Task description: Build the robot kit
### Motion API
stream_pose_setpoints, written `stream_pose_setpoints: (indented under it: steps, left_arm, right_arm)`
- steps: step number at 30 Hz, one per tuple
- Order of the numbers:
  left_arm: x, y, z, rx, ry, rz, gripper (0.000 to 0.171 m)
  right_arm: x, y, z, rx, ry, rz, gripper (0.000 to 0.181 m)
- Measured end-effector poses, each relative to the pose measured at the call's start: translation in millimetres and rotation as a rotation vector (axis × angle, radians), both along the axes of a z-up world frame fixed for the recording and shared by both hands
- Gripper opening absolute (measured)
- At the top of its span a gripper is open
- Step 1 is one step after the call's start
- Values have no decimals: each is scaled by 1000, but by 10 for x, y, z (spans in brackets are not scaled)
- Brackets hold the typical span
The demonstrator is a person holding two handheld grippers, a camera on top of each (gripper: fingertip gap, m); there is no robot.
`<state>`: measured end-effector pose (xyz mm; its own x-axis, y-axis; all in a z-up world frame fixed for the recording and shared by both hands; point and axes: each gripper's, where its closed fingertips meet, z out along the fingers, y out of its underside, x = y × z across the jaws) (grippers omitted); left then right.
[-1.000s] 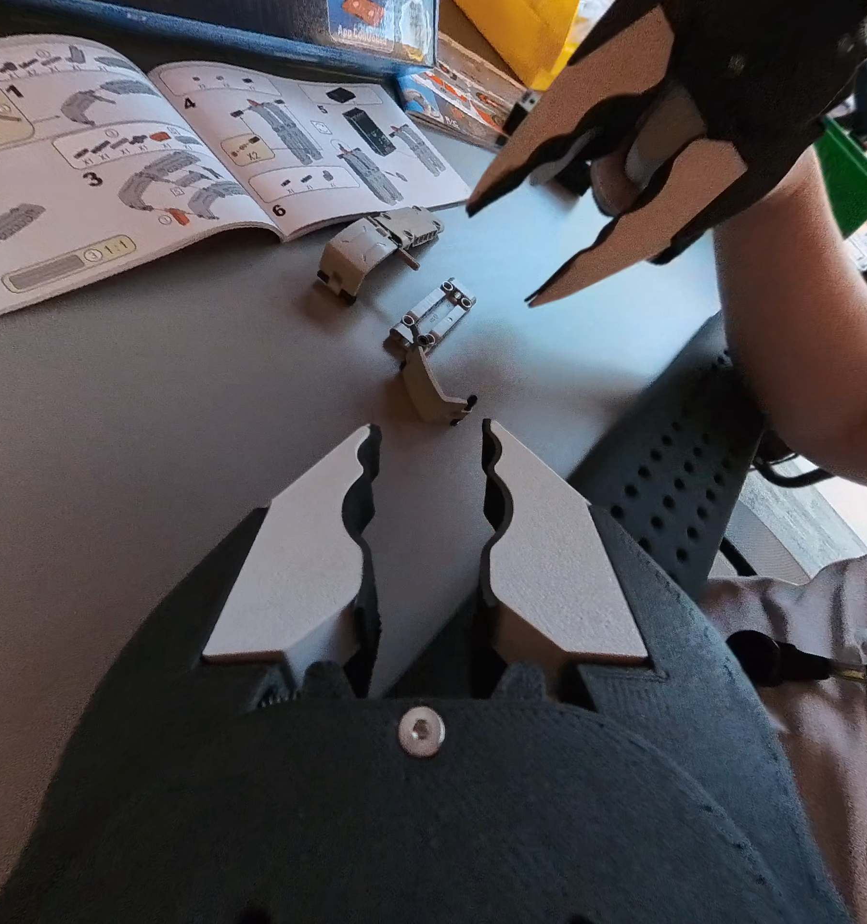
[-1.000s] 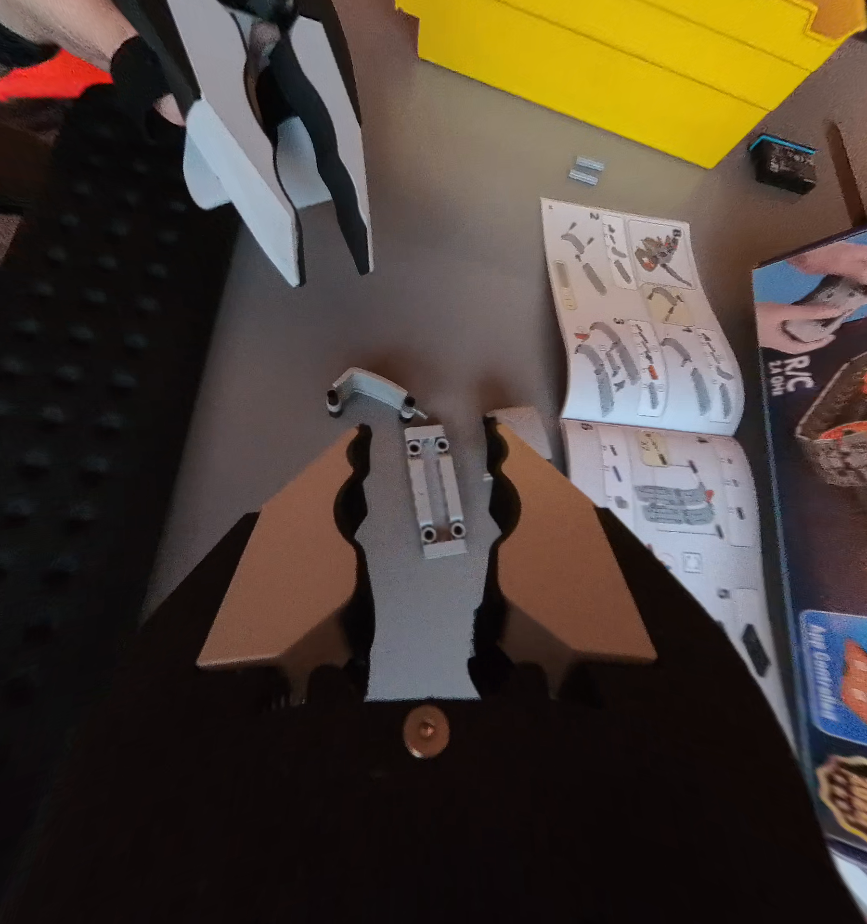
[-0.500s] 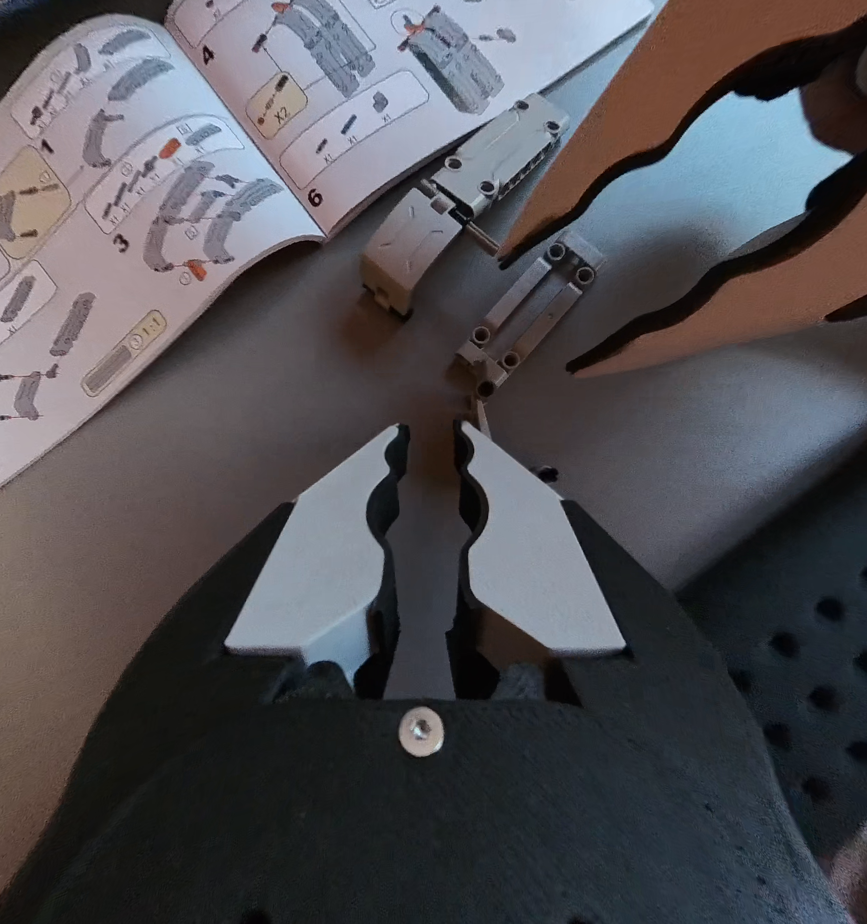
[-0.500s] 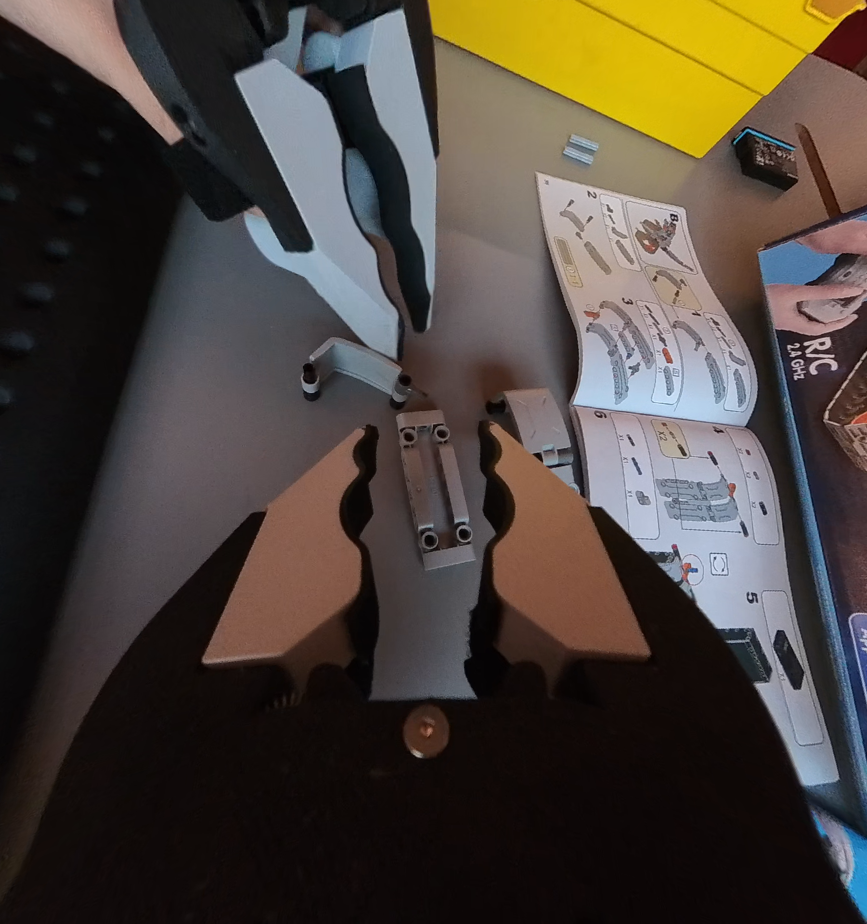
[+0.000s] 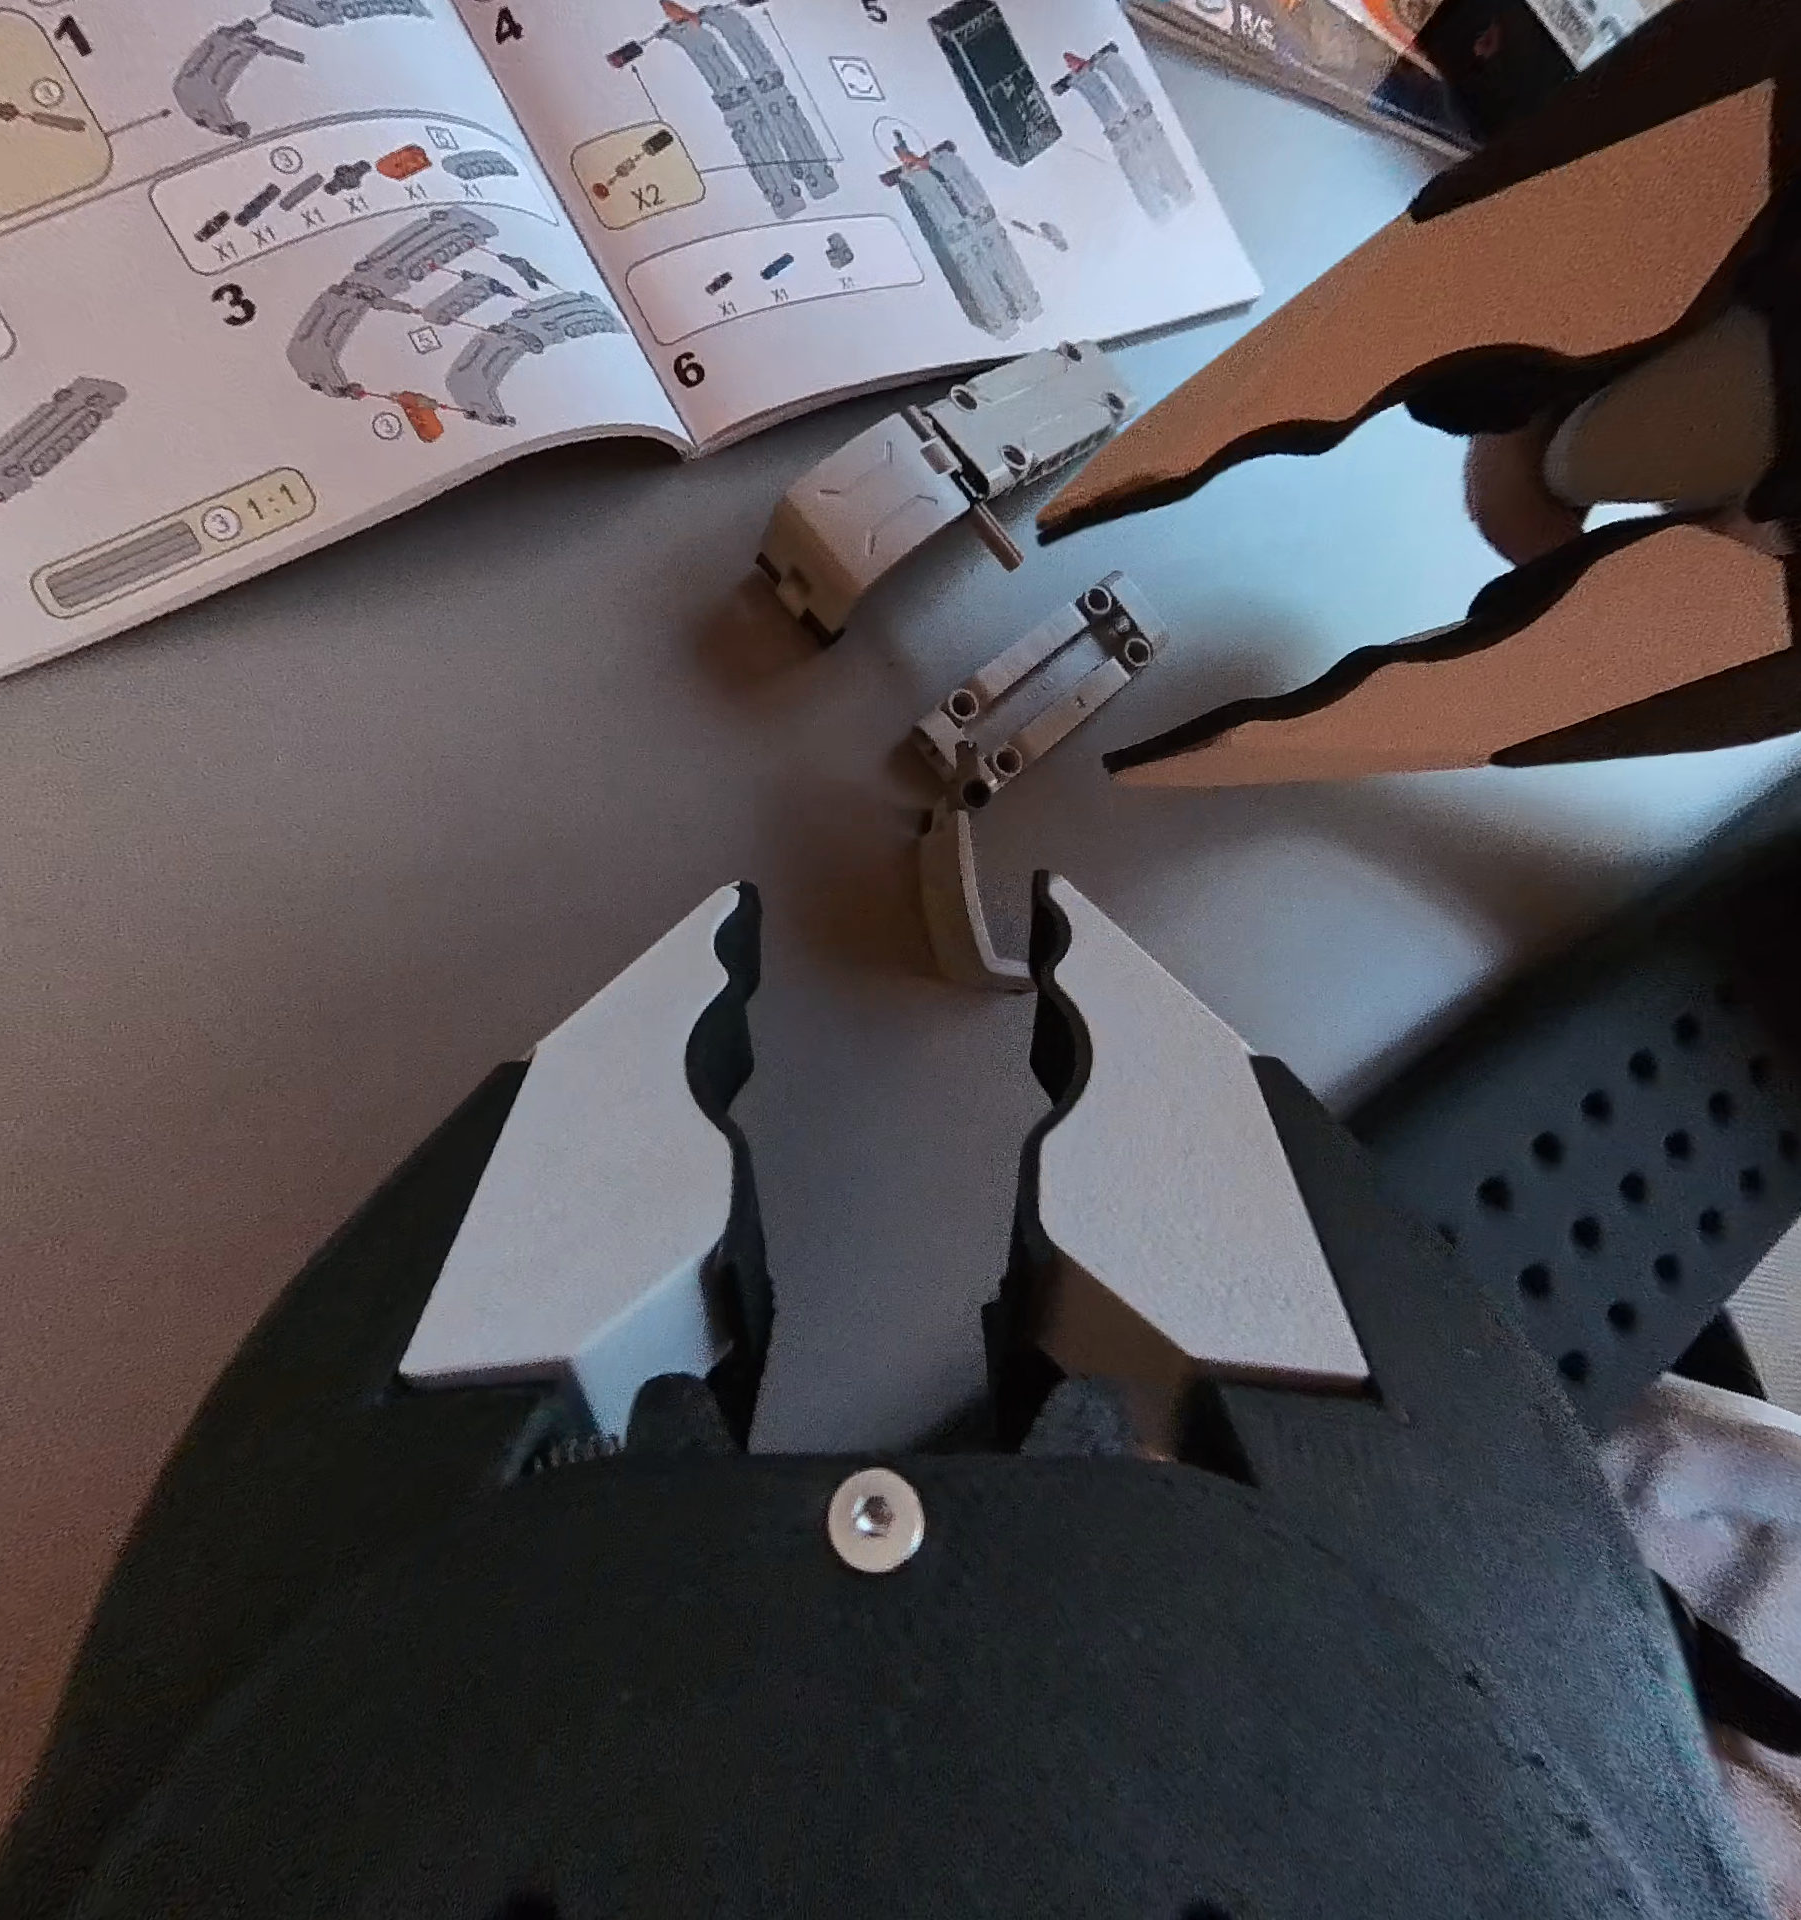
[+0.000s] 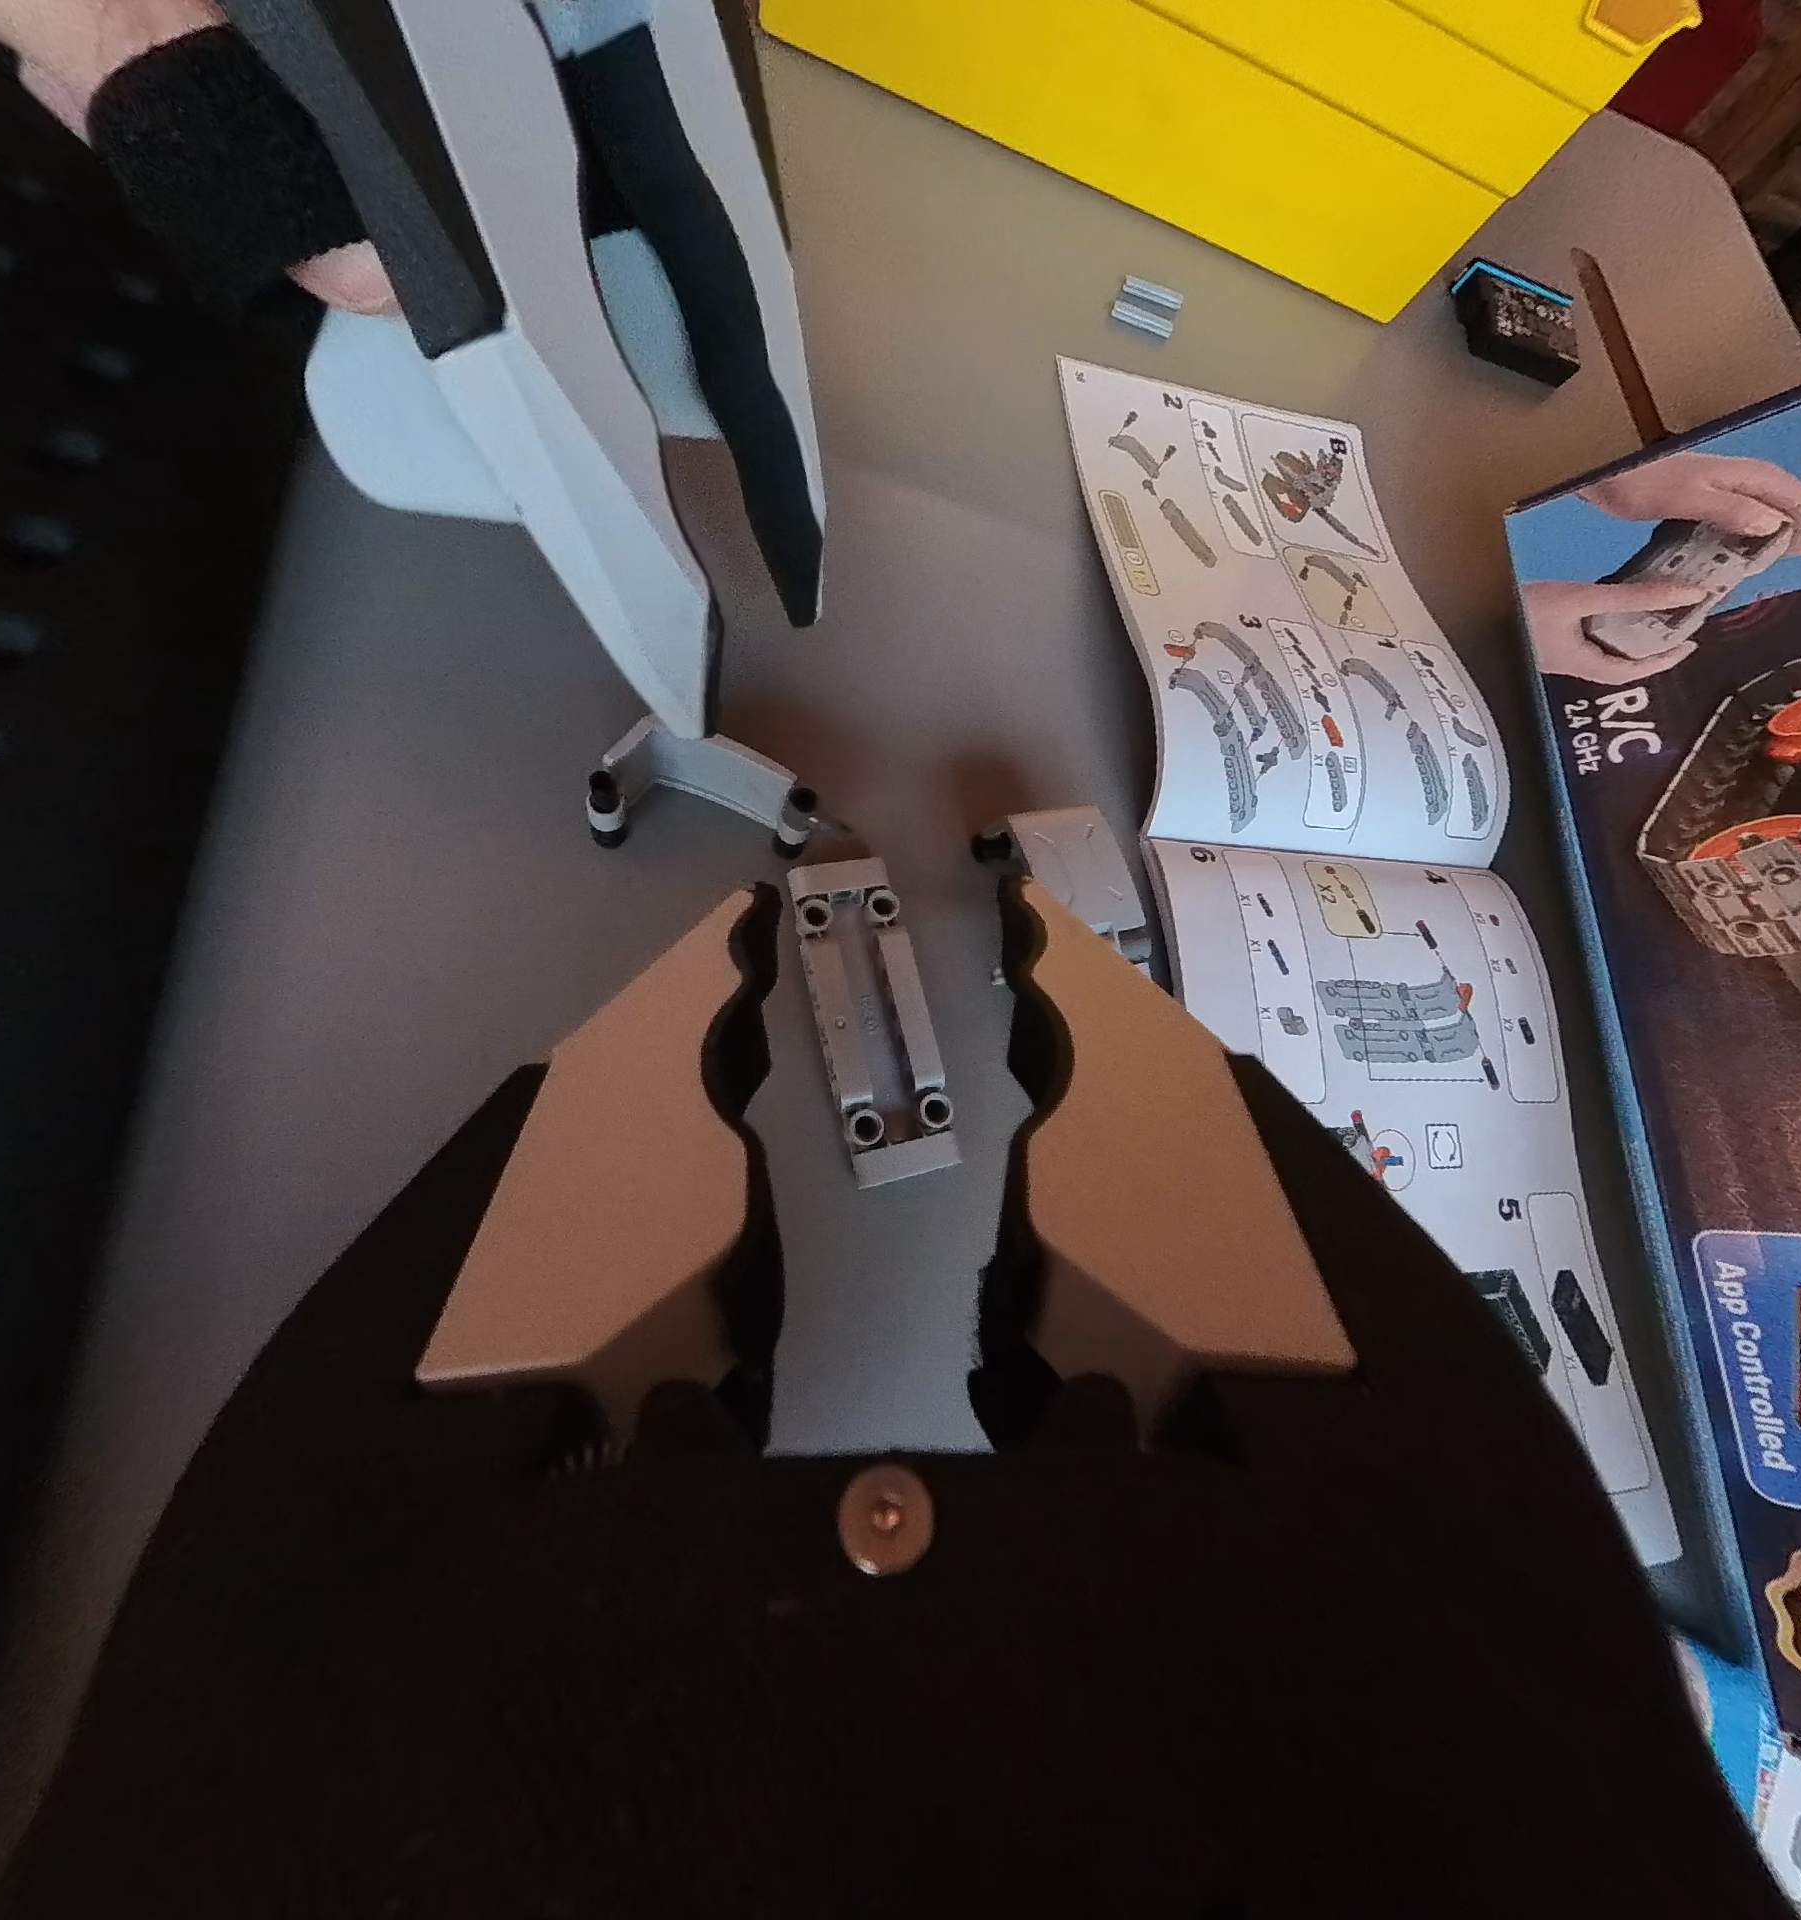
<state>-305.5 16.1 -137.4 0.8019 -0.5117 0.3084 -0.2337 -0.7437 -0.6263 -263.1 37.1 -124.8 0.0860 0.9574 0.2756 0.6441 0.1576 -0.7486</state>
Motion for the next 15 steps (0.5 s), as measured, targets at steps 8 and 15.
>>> stream_pose_setpoints:
  steps: [8, 15]
  left_arm:
    - [-108, 67, -39, 96, 313, -90, 0]
    - [-583, 126, 1122, 599, 213, 39, 0]
  right_arm:
    - [35, 53, 24, 13, 11, -22, 43]
    - [-214, -253, 372, -201, 232, 54, 46]
